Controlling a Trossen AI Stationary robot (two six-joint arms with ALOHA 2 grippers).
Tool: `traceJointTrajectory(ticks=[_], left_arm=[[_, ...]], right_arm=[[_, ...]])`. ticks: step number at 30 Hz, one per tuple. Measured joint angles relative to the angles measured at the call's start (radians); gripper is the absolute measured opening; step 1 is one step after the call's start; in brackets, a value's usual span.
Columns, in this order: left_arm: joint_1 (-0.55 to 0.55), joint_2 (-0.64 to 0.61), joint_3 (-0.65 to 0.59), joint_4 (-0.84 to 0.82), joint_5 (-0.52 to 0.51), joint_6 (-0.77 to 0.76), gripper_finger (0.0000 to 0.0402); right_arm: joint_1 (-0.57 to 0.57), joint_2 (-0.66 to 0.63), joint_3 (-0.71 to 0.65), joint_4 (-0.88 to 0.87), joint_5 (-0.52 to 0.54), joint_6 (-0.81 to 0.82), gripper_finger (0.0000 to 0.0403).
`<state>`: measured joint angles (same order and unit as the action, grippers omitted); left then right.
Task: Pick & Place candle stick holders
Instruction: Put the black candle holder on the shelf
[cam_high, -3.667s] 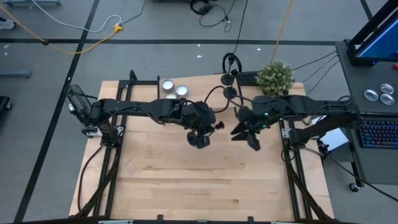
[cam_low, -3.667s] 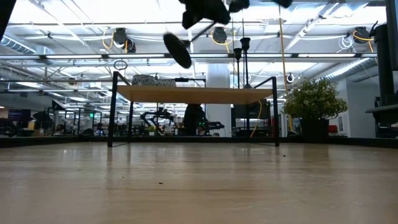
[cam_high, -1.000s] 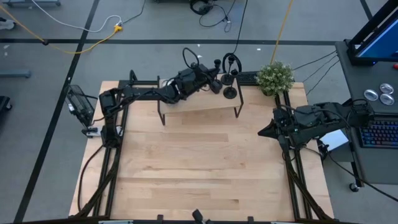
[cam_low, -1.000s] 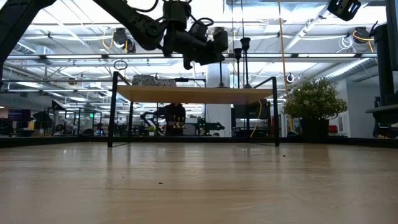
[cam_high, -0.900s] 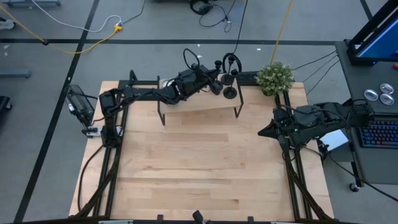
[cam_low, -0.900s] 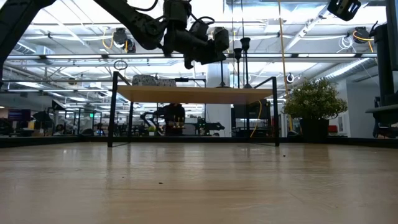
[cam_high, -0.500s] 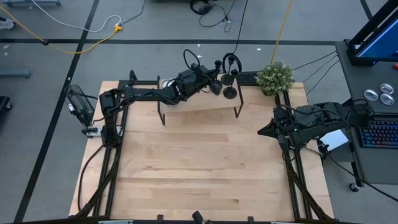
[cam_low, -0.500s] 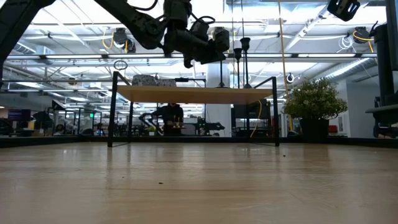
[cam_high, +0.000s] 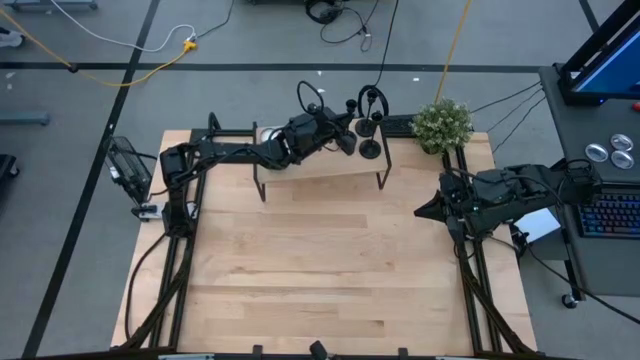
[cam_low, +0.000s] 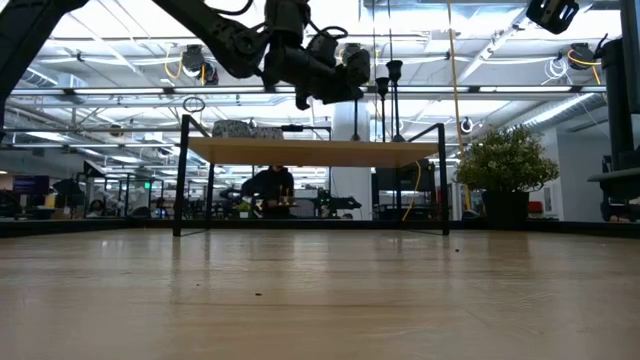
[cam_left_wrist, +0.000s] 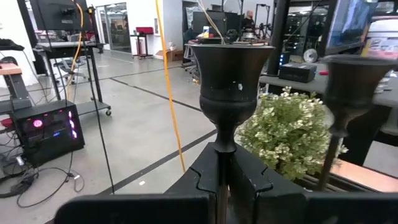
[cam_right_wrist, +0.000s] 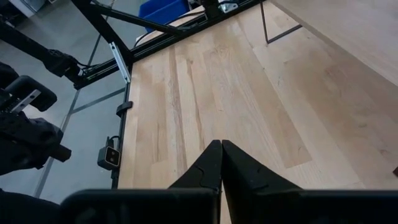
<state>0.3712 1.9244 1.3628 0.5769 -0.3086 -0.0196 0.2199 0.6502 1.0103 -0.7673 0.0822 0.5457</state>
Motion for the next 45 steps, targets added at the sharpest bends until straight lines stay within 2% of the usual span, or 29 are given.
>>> traceJointTrajectory(ticks=[34,40,45], left_arm=[[-0.001,0.001,0.0,-0.002,0.0,-0.017,0.0014],[-0.003,0.048,0.002,0.079,0.009,-0.033,0.0014],[-0.001,0.05,0.002,0.073,0.005,-0.031,0.0014]], right_arm=[[0.0,0.0,0.0,0.028,0.0,-0.007,0.0],[0.0,0.001,0.0,0.035,-0.001,-0.002,0.0],[0.0,0.002,0.0,0.034,-0.004,0.01,0.0]])
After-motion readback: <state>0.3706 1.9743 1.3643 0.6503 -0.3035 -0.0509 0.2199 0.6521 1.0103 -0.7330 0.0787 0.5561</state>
